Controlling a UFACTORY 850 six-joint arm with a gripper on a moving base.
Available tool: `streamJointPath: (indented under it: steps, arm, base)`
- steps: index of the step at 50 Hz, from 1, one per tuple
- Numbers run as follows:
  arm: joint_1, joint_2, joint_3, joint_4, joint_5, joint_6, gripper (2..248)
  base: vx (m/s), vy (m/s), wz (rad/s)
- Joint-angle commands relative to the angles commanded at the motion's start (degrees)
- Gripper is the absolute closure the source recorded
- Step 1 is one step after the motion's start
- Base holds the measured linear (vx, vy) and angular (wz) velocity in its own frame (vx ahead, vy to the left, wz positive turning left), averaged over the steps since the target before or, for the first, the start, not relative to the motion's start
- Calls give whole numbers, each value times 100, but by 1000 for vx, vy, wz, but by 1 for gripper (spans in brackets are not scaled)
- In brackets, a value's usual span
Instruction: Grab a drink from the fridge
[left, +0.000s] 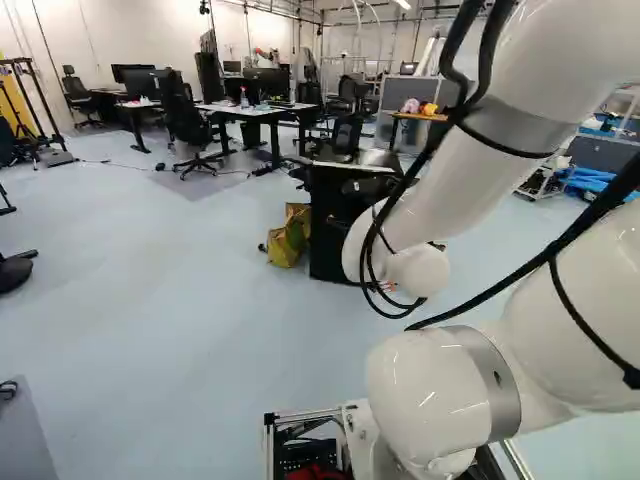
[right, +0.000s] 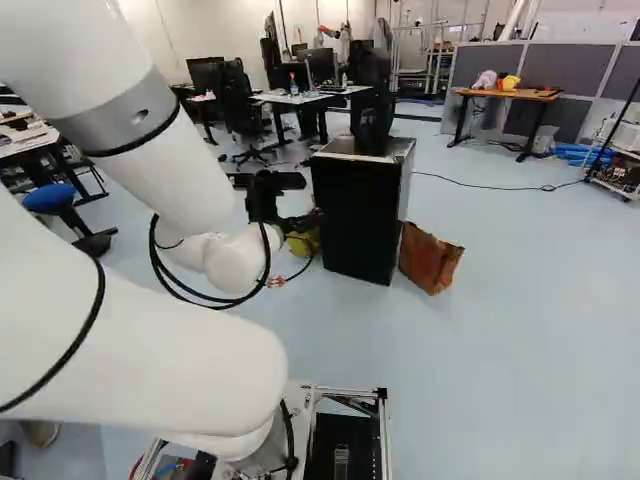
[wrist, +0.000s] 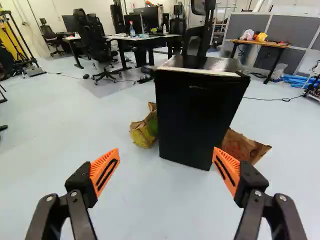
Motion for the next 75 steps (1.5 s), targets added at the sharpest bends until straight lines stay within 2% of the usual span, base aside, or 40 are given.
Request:
streamJointPath:
  steps: [48,75]
  arm:
    - [0,0,0,0,0,0,3]
    - [0,0,0,0,0,0,3]
  base:
    - [91,52,-19]
    - [102,27,-264]
